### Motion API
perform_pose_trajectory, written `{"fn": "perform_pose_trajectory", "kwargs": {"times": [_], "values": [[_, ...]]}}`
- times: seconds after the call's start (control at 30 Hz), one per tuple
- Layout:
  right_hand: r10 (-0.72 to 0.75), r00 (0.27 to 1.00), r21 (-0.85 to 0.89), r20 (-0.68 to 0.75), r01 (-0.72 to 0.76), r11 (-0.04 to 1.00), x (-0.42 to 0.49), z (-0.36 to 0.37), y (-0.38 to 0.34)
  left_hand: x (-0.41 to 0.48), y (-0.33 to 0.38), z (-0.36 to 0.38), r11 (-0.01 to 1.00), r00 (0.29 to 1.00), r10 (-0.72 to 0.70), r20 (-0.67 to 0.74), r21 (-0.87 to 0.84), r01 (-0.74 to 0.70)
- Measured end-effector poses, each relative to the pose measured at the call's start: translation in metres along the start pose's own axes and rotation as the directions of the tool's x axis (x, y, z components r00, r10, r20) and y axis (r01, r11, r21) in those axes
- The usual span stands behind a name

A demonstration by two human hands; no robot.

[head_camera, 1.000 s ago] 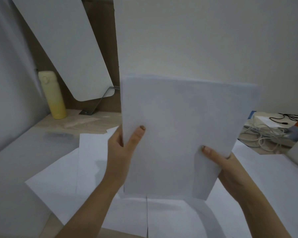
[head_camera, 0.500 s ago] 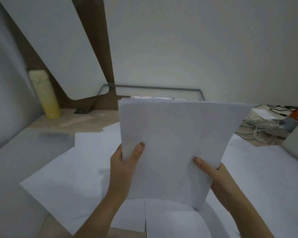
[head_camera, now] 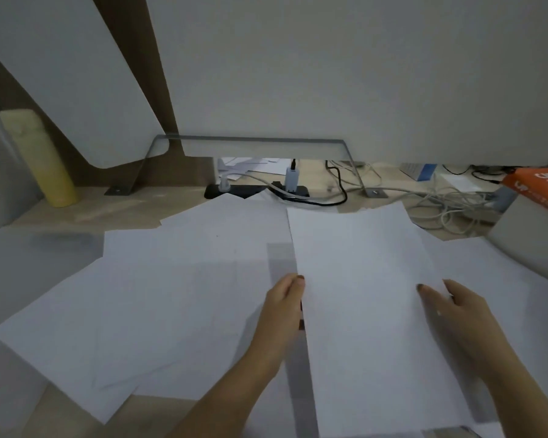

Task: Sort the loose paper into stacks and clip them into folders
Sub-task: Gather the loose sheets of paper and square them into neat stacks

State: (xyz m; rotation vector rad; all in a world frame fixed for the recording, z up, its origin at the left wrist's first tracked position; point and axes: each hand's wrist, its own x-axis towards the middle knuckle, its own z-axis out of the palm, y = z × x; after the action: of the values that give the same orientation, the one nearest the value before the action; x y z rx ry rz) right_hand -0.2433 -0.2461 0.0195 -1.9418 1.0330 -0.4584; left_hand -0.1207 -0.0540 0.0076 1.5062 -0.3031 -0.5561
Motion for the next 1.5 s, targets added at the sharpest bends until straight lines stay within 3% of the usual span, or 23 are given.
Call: {"fn": "perform_pose_trajectory", "kwargs": {"times": [0.07,0.13,0.3,0.4,0.53,0.63,0.73,0.83,0.97,1.07,1.17,1.27,1.43,1.5], "values": [[0.061,0.997,-0.090,-0.041,-0.064,0.994,0.003,-0.011,0.019,0.000,-0.006,0.013,0.991,0.986,-0.133,0.098,0.028,0.131],[0.092,0.994,-0.171,-0.066,-0.102,0.980,0.006,-0.019,0.038,-0.001,-0.013,0.024,0.981,0.970,-0.187,0.156,0.087,0.175],[0.166,0.980,-0.294,-0.107,-0.191,0.936,0.010,-0.029,0.070,0.001,-0.036,0.049,0.906,0.966,-0.187,0.179,0.412,0.099],[0.179,0.970,-0.283,-0.166,-0.221,0.933,0.008,-0.029,0.074,0.001,-0.045,0.051,0.861,0.964,-0.196,0.179,0.503,0.081],[-0.024,0.962,-0.396,-0.273,-0.090,0.914,0.004,-0.023,0.067,0.003,-0.043,0.041,0.877,0.960,-0.171,0.221,0.479,0.047],[-0.132,0.971,-0.442,-0.199,0.031,0.897,0.004,-0.002,0.046,0.008,-0.034,0.020,0.910,0.971,-0.096,0.221,0.416,-0.005],[-0.246,0.968,-0.409,-0.040,0.209,0.888,0.005,0.032,0.021,0.016,-0.024,-0.013,0.889,0.993,0.035,0.109,0.450,-0.081],[-0.375,0.922,-0.388,0.102,0.384,0.838,-0.004,0.077,-0.006,0.021,-0.020,-0.067,0.841,0.991,0.126,-0.045,0.534,-0.083],[-0.431,0.832,-0.378,0.348,0.546,0.748,-0.026,0.142,-0.033,0.021,-0.023,-0.158,0.583,0.943,0.215,-0.253,0.808,0.084],[-0.424,0.776,-0.366,0.466,0.606,0.707,-0.037,0.179,-0.049,0.024,-0.014,-0.215,0.390,0.910,0.162,-0.382,0.872,0.297],[-0.400,0.760,-0.392,0.512,0.621,0.679,-0.042,0.201,-0.051,0.031,-0.003,-0.251,0.338,0.874,0.028,-0.486,0.827,0.449],[-0.410,0.772,-0.410,0.485,0.615,0.674,-0.048,0.215,-0.040,0.037,0.003,-0.267,0.294,0.854,-0.010,-0.521,0.814,0.500],[-0.443,0.800,-0.426,0.404,0.593,0.683,-0.046,0.220,-0.028,0.042,0.008,-0.270,0.456,0.868,-0.124,-0.481,0.749,0.480],[-0.428,0.814,-0.427,0.393,0.574,0.699,-0.047,0.220,-0.028,0.042,0.010,-0.268,0.625,0.890,-0.184,-0.417,0.649,0.434]]}}
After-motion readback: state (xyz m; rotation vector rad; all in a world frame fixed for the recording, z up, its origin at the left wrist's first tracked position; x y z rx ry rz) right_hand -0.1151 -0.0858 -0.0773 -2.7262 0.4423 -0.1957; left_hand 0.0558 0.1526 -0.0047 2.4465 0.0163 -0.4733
